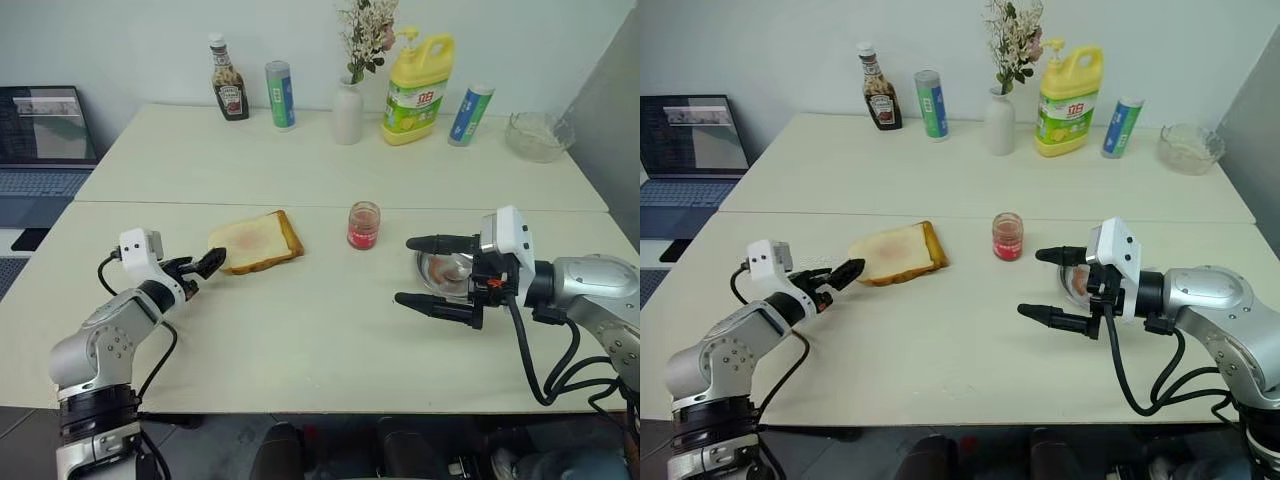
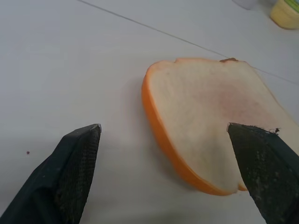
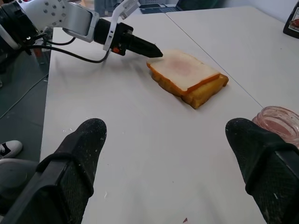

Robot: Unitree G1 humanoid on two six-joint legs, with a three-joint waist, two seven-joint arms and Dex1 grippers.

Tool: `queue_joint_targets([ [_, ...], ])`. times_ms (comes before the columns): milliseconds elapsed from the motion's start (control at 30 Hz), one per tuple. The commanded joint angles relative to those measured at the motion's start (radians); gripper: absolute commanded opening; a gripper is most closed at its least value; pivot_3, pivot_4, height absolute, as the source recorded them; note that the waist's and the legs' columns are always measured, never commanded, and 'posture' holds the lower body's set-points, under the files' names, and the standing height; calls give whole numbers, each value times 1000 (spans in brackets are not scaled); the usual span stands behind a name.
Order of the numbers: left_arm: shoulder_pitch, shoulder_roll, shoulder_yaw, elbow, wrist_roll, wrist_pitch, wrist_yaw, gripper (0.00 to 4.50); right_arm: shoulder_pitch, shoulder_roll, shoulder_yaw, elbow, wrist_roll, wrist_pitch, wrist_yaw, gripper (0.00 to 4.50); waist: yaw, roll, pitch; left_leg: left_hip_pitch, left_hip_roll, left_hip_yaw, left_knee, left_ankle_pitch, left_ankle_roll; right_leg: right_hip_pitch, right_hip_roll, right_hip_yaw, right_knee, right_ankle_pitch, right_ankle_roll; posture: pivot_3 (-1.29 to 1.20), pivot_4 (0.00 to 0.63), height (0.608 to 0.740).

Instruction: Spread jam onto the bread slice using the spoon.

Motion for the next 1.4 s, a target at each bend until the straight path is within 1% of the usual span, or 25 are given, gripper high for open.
queue_joint_targets([
  [33,-45,-9,1,28,5,0,23,4129,-10,3,-26,-31,17,-4,-7,4500,0,0,0,0,0,0,0,0,0,0,0,0,0,0,0,0,150,740],
  [67,-53,-11,-1,36,8,-2,24,3958,-9,4,-26,-33,18,-4,-9,4500,0,0,0,0,0,0,0,0,0,0,0,0,0,0,0,0,150,740],
  [133,-66,-16,-3,43,9,-9,23,3346,-7,4,-28,-36,22,-2,-14,4500,0,0,0,0,0,-1,0,0,0,0,0,0,0,0,0,0,150,740],
  [467,-67,-12,7,23,0,12,25,150,26,0,-36,-52,25,-5,-31,4500,0,0,0,0,0,-2,0,0,0,0,0,-1,0,0,0,0,150,740],
  [500,-65,-12,10,13,-4,13,25,37,28,-1,-36,-50,22,-6,-31,4500,0,0,0,0,0,-2,0,0,0,0,0,-1,0,0,0,0,150,740],
  [700,-45,27,34,-66,-32,21,-13,37,38,-6,-37,-43,12,-15,-25,4500,-1,0,0,-1,0,-2,0,0,0,0,0,-1,0,0,0,0,150,740],
  [833,-26,95,6,-209,-115,45,-151,37,52,-14,-39,-34,-1,-24,-16,4500,-1,-1,1,-2,0,-3,0,0,0,-1,0,-2,0,0,0,0,150,740],
  [1000,-50,149,-16,-253,-182,83,-251,37,61,-29,-52,-21,-15,-30,-3,4500,1,-1,1,-2,-1,-3,0,0,0,0,-1,-3,0,0,0,0,150,740],
  [1133,-84,185,-116,-387,-341,218,-371,37,104,-61,-102,-22,-15,-21,9,4500,4,-2,1,-3,-1,-4,0,0,0,0,-1,-4,-1,0,0,0,150,740],
  [1200,-88,203,-156,-422,-385,257,-412,37,137,-81,-140,-35,6,-5,22,4500,2,-2,1,-3,-1,-4,0,0,0,0,-1,-3,-2,0,0,0,150,740],
  [1300,-114,222,-214,-431,-450,311,-477,37,212,-118,-228,-63,61,29,52,4500,1,-2,2,-2,-1,-4,-1,0,0,0,-1,-3,-1,-1,0,0,150,740],
  [1400,-138,235,-253,-421,-470,332,-516,37,258,-138,-280,-82,92,47,59,4500,-3,-1,2,-2,0,-5,-1,0,0,0,1,-4,0,-2,1,0,150,740],
])
